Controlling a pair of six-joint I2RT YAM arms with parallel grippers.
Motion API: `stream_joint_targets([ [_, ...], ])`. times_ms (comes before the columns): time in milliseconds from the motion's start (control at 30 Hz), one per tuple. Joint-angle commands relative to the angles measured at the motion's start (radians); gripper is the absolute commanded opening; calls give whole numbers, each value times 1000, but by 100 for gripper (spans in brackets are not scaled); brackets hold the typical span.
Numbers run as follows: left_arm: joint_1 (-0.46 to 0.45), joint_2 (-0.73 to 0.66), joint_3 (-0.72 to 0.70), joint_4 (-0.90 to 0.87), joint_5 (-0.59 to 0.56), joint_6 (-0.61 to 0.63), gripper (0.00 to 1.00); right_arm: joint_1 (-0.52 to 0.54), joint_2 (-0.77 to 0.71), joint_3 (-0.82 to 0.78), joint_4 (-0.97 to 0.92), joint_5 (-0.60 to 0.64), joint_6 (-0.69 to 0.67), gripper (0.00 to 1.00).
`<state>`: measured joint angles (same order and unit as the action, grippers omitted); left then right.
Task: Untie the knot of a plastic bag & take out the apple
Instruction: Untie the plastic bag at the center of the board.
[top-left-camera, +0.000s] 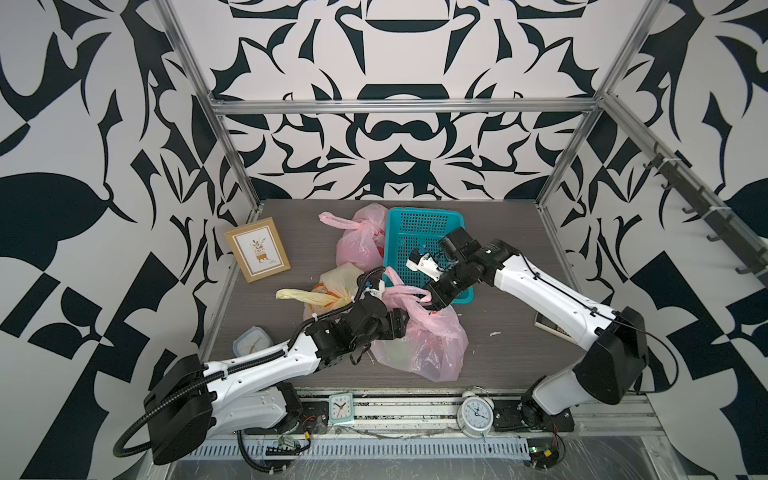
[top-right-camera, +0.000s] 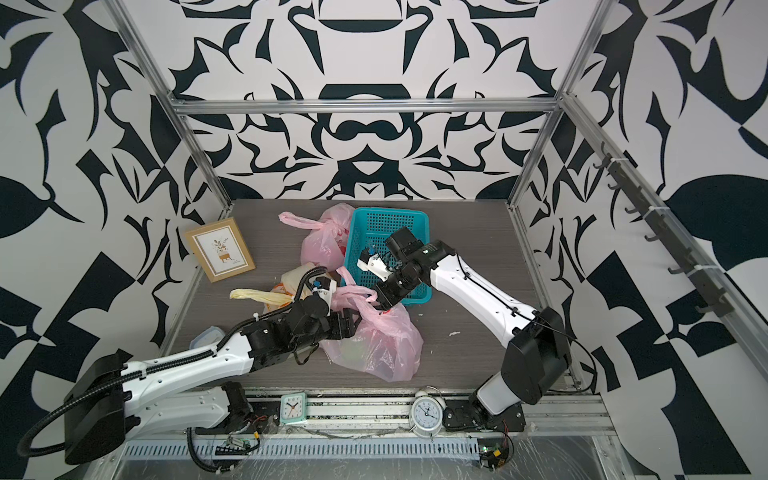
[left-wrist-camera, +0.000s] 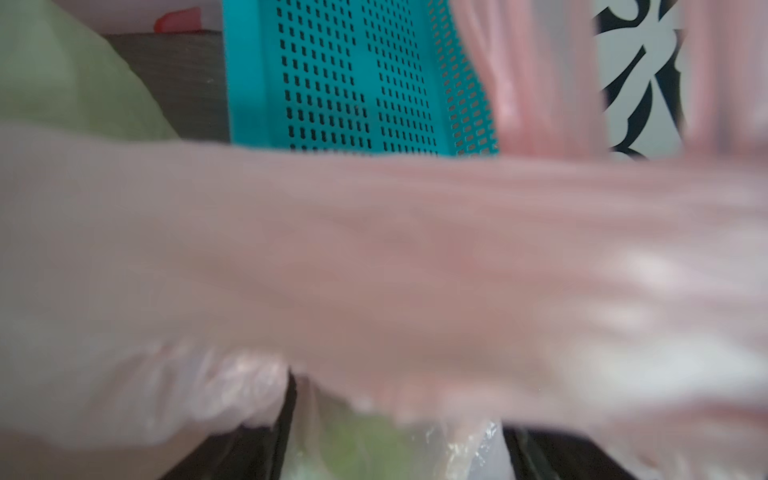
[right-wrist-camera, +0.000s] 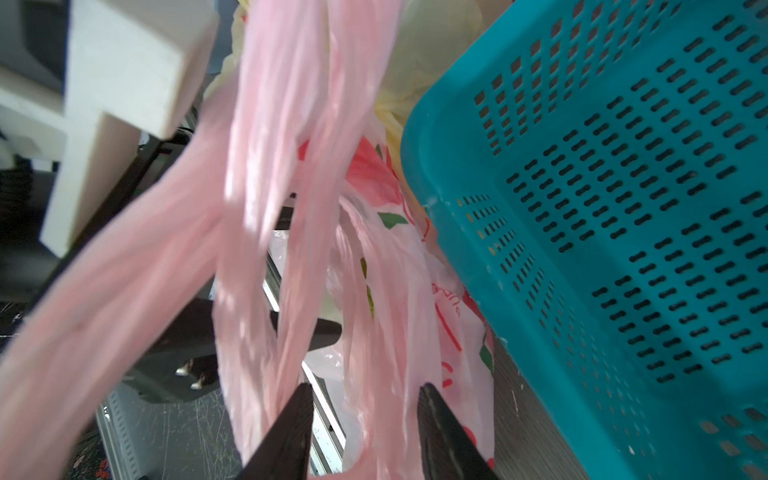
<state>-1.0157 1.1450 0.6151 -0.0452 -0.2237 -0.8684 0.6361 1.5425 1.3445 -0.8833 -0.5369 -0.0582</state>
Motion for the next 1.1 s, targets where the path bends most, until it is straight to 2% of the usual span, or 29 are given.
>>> stream_joint_targets([
  [0,-3,18,-21,56,-1,-43,77,19,27,41,-17,80,4,39],
  [133,-1,26,-42,84,-5,-47,71,35,46,48,-19,117,18,25],
  [233,2,31,-65,121,-13,-47,56,49,41,54,-14,134,35,3],
  [267,5,33,-74,136,-12,-46,50,51,35,54,-9,141,46,0],
  [400,47,26,-113,195,45,-30,32,54,-28,33,38,168,94,0],
  [600,191,-55,-135,209,208,40,2,54,-188,-27,116,251,194,0],
  [833,324,-176,0,-72,338,214,0,54,-368,-155,180,340,308,0],
  [967,442,-245,38,-202,413,290,0,56,-444,-257,214,340,379,0],
  [1067,535,-263,41,-235,487,320,0,60,-494,-325,227,331,423,0],
])
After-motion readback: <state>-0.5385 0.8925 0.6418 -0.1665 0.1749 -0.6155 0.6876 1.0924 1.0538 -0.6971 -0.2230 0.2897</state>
